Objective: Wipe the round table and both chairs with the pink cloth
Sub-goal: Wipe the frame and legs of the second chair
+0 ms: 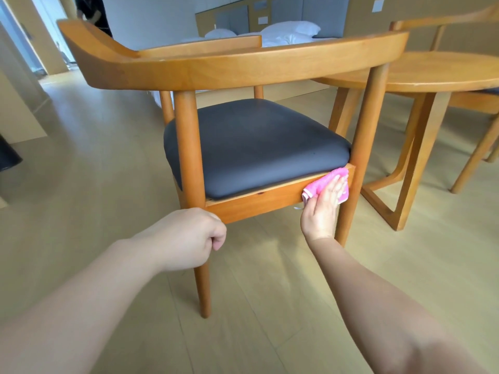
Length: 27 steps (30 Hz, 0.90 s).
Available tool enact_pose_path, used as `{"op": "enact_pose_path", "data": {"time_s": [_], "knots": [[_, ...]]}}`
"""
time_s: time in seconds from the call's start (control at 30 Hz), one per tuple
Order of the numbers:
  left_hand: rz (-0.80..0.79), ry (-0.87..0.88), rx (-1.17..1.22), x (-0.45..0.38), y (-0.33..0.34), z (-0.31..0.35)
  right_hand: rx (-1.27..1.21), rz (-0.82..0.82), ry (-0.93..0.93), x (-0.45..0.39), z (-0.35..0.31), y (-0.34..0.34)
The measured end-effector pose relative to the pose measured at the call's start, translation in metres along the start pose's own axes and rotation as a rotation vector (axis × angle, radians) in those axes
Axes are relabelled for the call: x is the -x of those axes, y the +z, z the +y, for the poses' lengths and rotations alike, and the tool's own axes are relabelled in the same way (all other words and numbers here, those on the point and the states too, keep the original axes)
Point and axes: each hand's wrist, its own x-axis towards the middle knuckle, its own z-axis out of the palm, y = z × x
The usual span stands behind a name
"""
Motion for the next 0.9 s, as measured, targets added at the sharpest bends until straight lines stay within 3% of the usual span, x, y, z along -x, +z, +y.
{"op": "enact_pose_path", "data": {"time_s": [0.43, 0.57, 0.63, 0.73, 0.9], "knots": [[-0.033, -0.242, 0.036, 0.041, -0.008, -0.037, 0.180, -0.180, -0.475, 0.079, -0.056, 0.064], [-0.046, -0.294, 0.019, 0.049, -0.006, -0.041, 0.335, -0.261, -0.890, 0.088, -0.065, 0.074], [-0.056, -0.307, 0.016, 0.050, -0.005, -0.041, 0.364, -0.256, -1.006, 0.089, -0.066, 0.080], [-0.064, -0.318, 0.015, 0.050, -0.004, -0.041, 0.410, -0.245, -1.001, 0.091, -0.067, 0.084], [-0.063, -0.347, 0.039, 0.055, -0.002, -0.045, 0.282, -0.217, -1.042, 0.082, -0.063, 0.083]]}}
